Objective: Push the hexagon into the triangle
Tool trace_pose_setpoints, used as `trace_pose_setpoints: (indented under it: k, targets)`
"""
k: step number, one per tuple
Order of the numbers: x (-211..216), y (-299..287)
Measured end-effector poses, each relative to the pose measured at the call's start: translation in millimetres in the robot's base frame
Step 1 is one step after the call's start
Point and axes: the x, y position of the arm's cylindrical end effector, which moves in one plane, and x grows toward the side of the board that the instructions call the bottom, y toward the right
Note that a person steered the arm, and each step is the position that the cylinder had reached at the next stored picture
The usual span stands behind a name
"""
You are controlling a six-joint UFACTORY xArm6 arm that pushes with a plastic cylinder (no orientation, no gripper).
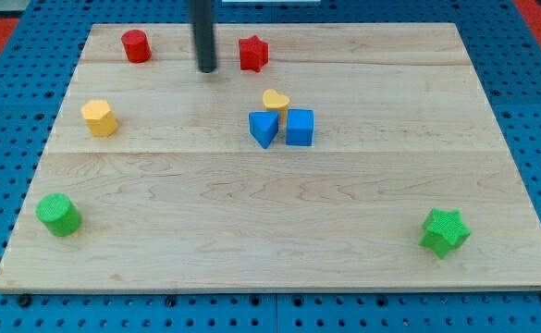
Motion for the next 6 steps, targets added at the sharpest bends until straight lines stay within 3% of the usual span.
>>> trace_pose_setpoints:
  k: [2, 3, 4, 6]
  targets:
    - [22.9, -111.0]
    - [57.3, -144.7]
    - [108.5, -112.2]
    - [113.3, 29.9]
